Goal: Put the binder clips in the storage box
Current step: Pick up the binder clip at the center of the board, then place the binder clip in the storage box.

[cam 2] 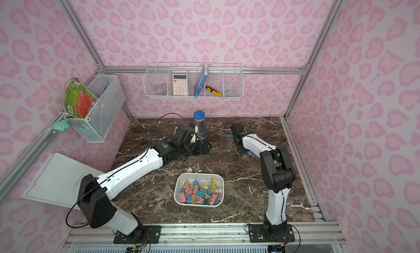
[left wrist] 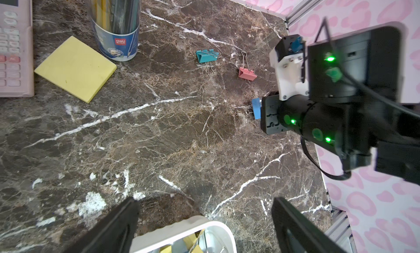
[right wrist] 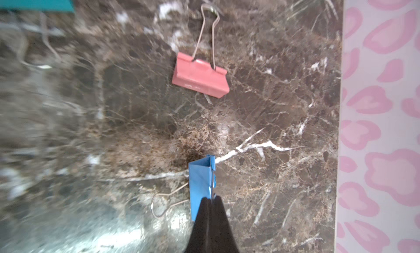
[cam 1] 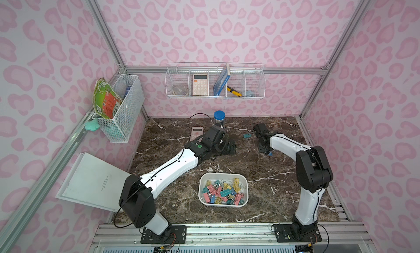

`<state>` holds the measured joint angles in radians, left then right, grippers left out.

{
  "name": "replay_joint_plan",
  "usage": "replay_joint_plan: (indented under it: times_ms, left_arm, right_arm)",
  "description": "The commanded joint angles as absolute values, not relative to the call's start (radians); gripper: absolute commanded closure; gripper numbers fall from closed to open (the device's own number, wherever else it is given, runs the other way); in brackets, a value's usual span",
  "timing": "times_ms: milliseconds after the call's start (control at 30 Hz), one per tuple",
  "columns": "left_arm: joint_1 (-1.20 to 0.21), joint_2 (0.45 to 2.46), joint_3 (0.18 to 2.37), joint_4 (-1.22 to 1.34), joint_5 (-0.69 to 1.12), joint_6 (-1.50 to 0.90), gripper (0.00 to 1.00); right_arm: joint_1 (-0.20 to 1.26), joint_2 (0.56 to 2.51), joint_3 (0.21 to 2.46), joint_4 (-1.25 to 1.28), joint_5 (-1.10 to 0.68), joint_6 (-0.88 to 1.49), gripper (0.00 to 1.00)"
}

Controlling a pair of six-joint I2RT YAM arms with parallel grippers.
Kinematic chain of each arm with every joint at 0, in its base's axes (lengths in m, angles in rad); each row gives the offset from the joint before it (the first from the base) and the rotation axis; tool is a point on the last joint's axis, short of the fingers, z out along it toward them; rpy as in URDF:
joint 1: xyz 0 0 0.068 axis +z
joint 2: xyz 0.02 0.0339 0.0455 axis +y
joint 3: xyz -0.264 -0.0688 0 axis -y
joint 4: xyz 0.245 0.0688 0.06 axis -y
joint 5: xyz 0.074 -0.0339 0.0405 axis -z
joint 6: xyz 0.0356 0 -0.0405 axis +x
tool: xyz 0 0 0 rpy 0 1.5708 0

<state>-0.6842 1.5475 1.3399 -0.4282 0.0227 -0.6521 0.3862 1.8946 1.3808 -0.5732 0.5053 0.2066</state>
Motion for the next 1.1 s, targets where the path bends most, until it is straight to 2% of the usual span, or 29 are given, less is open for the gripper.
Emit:
replay_joint_plan:
  times_ms: [0,267,433,533,633,933,1000,1067]
  left_arm:
    - [-0.667,1.506,1.314,-0.433,-0.007,-0.654,0.04]
    - [-0.602,1.35,1.223,-0.467,-0.151,-0.648,0.01]
    - [-0.585,1.25,1.167,-0.485,-0.293,-0.643,0.01]
    - [-0.582,1.204,1.139,-0.479,-0.344,-0.644,0.01]
    - [-0.58,1.178,1.126,-0.482,-0.351,-0.65,0.01]
    - [-0.581,1.189,1.12,-0.504,-0.288,-0.664,0.03]
    - [-0.581,1.199,1.124,-0.498,-0.265,-0.656,0.03]
    - [-0.581,1.21,1.128,-0.482,-0.232,-0.637,0.03]
  right_arm:
    - [0.402,1.782,1.37,-0.57,0.456,0.25,1.0]
    - [0.479,1.325,1.143,-0.531,0.058,0.432,1.0]
    - [0.733,1.144,1.03,-0.572,0.029,0.65,1.0]
    - [0.927,1.128,0.963,-0.541,0.045,0.801,1.0]
    - [1.056,1.175,0.904,-0.48,0.052,0.878,1.0]
    - [1.117,1.36,0.857,-0.436,0.075,0.83,1.0]
    - [1.12,1.37,0.875,-0.435,0.078,0.825,0.92]
    - [1.123,1.354,0.885,-0.423,0.088,0.828,0.76]
